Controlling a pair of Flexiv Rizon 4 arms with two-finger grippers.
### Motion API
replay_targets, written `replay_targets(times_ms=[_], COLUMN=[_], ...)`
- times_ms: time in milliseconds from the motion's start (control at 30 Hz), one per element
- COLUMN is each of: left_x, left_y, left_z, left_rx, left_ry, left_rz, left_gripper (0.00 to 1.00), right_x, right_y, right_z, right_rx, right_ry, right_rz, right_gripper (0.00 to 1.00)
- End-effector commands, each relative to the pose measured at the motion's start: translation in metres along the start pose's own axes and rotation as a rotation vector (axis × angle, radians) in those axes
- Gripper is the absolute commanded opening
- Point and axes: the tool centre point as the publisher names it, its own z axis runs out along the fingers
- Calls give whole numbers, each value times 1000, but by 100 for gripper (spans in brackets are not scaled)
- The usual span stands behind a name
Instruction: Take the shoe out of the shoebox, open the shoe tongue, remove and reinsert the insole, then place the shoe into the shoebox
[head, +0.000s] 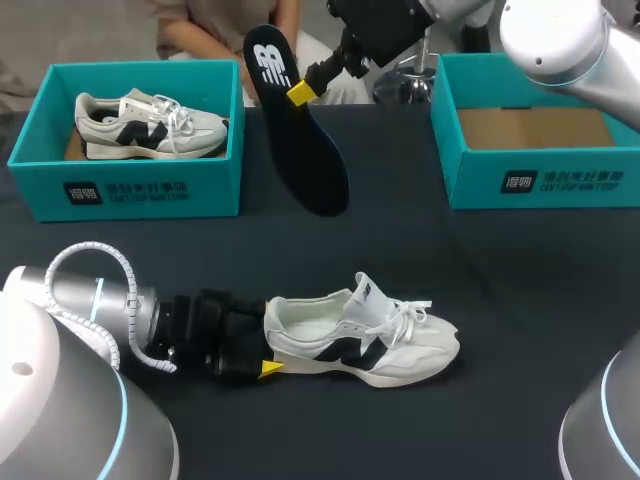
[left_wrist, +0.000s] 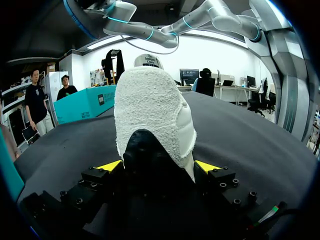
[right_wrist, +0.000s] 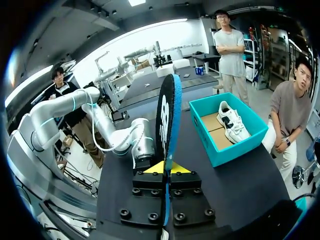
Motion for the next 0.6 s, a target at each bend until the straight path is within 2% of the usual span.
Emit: replay_targets(times_ms=[33, 200, 267, 333, 600], left_x=[1, 1, 1, 1, 1], left_y=[3, 3, 3, 3, 3], left_z=[3, 3, 3, 3, 3], left_rx=[-3, -3, -3, -3, -3], left_ry=[-2, -2, -2, -2, -2], left_rz=[0, 0, 0, 0, 0], left_gripper=[0, 0, 0, 0, 0], right_x=[1, 6, 9, 3, 2], right_y=[1, 11, 18, 15, 28], right_z=[-5, -20, -21, -35, -53], right_rx=[-33, -132, -152, -170, -243], right_ry=[0, -20, -23, -21, 0], right_rz=[38, 118, 150, 179, 245], right_gripper=[0, 0, 0, 0, 0])
